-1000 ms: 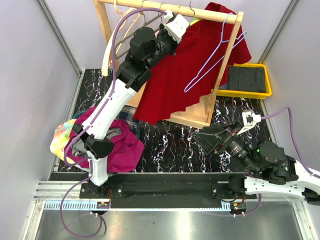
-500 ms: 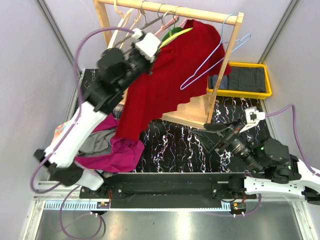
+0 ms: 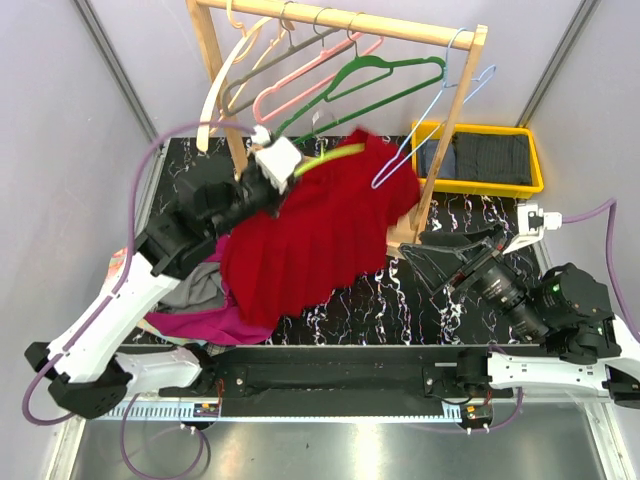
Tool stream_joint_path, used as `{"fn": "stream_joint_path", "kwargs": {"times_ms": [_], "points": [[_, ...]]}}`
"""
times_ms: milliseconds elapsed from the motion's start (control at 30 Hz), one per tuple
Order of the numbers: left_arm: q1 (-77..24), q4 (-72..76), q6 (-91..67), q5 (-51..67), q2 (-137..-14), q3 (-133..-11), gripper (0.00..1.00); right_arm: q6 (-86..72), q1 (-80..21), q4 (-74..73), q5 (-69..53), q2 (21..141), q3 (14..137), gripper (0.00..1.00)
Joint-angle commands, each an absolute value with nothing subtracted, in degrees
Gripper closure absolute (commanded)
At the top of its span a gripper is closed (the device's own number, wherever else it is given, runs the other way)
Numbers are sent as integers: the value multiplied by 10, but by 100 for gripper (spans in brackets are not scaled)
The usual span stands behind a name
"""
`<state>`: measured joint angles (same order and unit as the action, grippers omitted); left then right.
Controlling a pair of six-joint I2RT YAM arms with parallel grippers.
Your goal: Remove the skirt from the hanger
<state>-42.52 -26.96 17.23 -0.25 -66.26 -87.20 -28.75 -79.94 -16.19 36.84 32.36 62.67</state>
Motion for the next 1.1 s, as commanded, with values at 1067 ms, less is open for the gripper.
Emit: {"fn": "stream_joint_path", "kwargs": {"times_ms": [1067], "points": [[-452, -447, 295, 188, -430, -858, 100, -219, -805, 19, 162, 677, 854, 0]]}}
